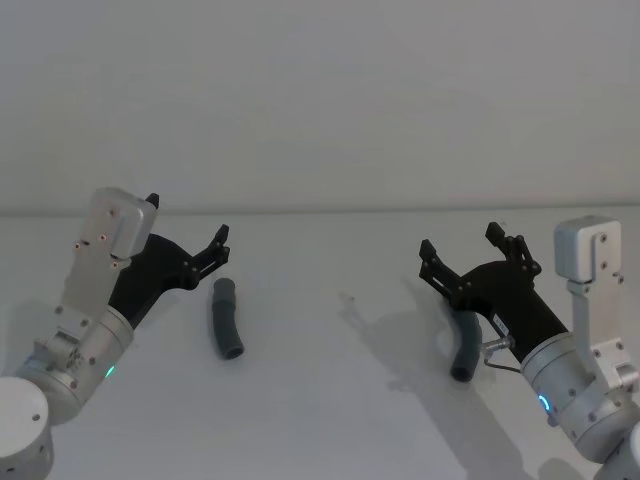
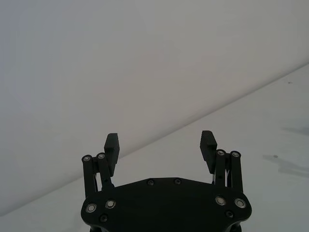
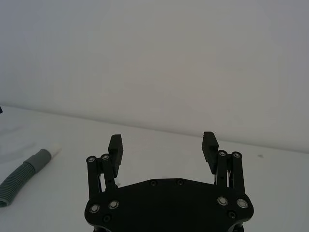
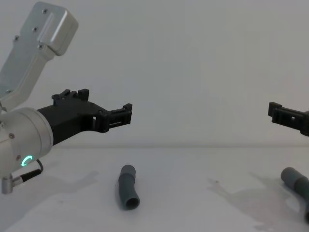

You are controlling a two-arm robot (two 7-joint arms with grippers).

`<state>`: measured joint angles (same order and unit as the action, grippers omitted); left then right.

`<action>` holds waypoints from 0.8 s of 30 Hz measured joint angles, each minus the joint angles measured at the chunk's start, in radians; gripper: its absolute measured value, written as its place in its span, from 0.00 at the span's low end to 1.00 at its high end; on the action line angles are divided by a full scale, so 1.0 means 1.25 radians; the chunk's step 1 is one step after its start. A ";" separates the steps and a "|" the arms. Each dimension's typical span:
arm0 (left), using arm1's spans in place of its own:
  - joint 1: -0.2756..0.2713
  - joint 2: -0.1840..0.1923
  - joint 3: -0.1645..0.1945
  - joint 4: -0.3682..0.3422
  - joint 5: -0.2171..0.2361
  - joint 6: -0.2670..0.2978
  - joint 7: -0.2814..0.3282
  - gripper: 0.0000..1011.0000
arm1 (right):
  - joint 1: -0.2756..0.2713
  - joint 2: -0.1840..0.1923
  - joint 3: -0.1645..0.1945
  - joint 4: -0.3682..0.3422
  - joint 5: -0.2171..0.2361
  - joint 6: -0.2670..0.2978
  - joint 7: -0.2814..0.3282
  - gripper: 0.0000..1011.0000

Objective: Use both hands to pick up one end of the pipe from the table, align the ends, and insert them.

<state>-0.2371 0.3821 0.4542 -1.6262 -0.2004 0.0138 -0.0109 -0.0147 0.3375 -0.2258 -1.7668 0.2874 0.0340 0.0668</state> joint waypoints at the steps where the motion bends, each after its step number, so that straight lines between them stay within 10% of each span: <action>1: 0.000 0.000 0.000 0.000 0.000 0.000 0.000 1.00 | 0.000 0.000 0.000 0.000 0.000 0.000 0.000 0.99; 24: 0.000 0.000 0.000 0.000 0.000 0.000 0.000 1.00 | 0.000 0.000 0.000 0.000 0.000 0.000 0.000 0.99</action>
<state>-0.2371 0.3821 0.4542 -1.6262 -0.2004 0.0138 -0.0109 -0.0147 0.3375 -0.2258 -1.7668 0.2874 0.0341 0.0668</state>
